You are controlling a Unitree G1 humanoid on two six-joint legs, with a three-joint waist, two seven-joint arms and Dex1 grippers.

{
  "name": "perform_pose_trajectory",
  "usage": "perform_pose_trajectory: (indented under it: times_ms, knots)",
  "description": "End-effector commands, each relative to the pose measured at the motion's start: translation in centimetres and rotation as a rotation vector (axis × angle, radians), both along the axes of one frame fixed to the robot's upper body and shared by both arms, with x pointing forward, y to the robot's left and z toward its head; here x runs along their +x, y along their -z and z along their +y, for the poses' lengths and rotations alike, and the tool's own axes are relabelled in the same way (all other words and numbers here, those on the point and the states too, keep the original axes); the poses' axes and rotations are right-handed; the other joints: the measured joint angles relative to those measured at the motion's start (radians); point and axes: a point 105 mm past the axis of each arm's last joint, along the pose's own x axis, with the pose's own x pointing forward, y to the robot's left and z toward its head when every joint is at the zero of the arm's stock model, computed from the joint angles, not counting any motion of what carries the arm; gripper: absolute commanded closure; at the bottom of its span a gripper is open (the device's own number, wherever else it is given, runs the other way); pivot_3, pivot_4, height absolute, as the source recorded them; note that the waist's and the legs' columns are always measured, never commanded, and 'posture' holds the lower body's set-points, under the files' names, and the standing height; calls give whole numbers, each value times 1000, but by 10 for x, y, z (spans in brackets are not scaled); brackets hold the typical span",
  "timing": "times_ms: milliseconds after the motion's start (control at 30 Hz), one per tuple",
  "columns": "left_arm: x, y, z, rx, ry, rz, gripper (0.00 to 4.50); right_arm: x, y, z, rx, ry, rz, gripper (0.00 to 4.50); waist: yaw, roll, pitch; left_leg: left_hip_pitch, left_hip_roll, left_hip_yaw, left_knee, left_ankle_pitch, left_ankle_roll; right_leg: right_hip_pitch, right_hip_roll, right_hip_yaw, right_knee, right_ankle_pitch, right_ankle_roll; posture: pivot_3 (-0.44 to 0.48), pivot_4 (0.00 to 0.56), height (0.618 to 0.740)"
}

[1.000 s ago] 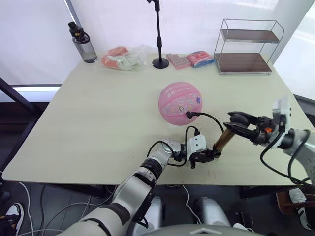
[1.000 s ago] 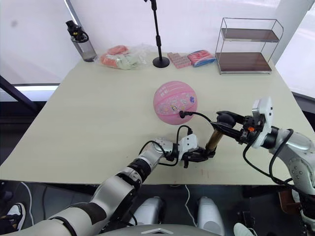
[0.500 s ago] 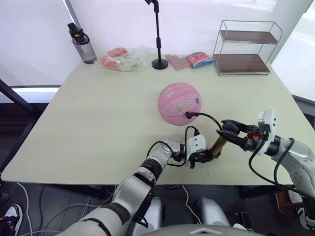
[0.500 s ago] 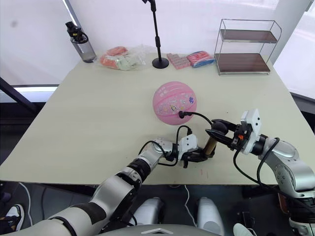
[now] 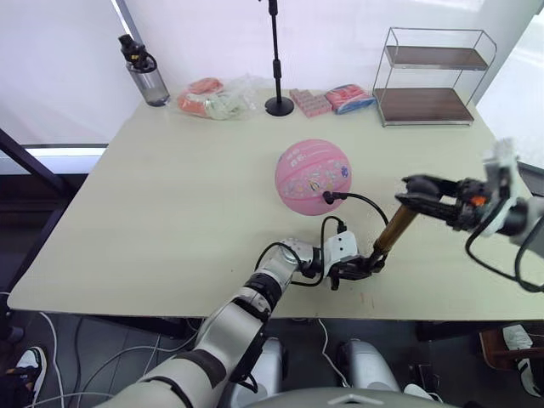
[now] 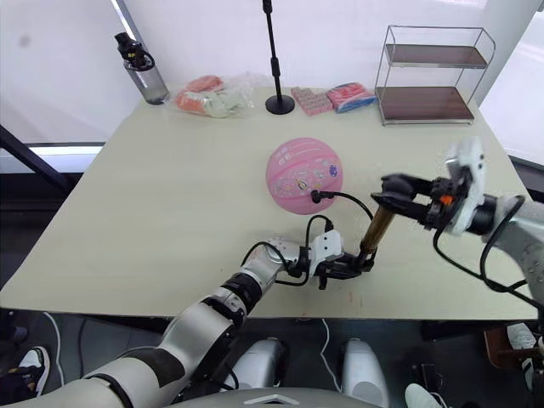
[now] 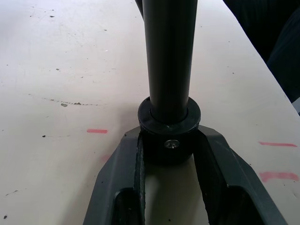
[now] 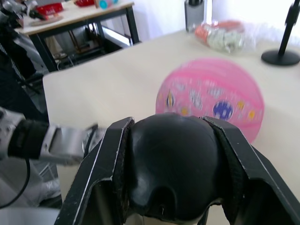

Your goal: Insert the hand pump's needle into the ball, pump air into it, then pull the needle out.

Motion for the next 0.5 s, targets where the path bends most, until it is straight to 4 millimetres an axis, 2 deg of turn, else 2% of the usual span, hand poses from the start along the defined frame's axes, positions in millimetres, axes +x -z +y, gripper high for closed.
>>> perform_pose_trajectory:
  times_ms: [33,333,500]
  knots:
    - [-27,64,43,221,-61,191,3465,-8,-48,-10,15,32,-143,2581,1,0,1,0,0,0,0,0,0,0,0,0,0,0,0,0,150,731]
    - [-29,64,43,222,-58,193,3465,-15,-89,-17,47,40,-166,2581,7,1,5,-2,0,1,0,0,0,-2,-1,0,0,0,0,0,150,731]
    - [-29,65,44,225,-57,193,3465,-15,-97,-13,78,22,-178,2581,13,3,7,-6,0,2,0,0,0,-6,-1,1,0,0,0,0,150,731]
